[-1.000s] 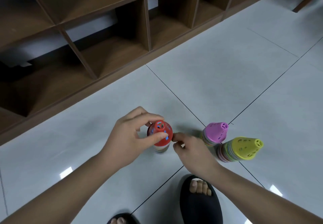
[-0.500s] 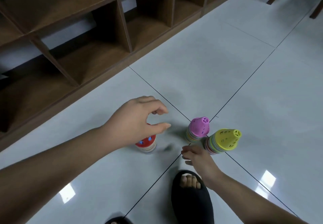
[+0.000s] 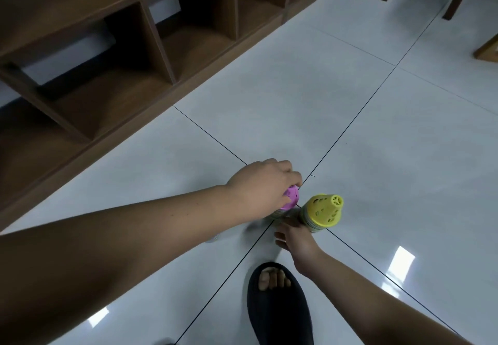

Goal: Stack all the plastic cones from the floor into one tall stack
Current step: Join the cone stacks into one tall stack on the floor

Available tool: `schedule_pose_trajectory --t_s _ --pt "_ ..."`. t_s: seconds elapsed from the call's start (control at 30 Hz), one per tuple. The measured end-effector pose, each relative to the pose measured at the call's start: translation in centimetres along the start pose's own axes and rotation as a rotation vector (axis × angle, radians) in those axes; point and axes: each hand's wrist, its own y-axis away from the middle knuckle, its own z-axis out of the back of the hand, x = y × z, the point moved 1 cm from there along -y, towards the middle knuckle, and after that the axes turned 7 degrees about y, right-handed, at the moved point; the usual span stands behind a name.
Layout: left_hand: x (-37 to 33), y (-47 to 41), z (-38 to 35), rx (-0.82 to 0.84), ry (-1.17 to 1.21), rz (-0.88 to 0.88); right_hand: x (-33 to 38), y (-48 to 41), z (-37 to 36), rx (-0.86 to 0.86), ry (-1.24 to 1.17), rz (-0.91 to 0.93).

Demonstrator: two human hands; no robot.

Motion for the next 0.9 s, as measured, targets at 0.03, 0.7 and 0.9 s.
schedule_pose_trajectory --t_s 0.03,0.7,0.9 --pt "0.1 -0.2 -0.3 0.013 -0.005 0.017 0.0 -0.1 -0.2 0.002 0.011 -0.007" --pt "6.2 0.7 2.8 -0.133 0.159 0.290 4.1 -1.9 -1.4 -0.027 -0.226 0.064" --pt "4.1 3.3 10.1 -0.382 0.203 0.248 9.1 2.0 -2.4 0.065 -0.124 0.172"
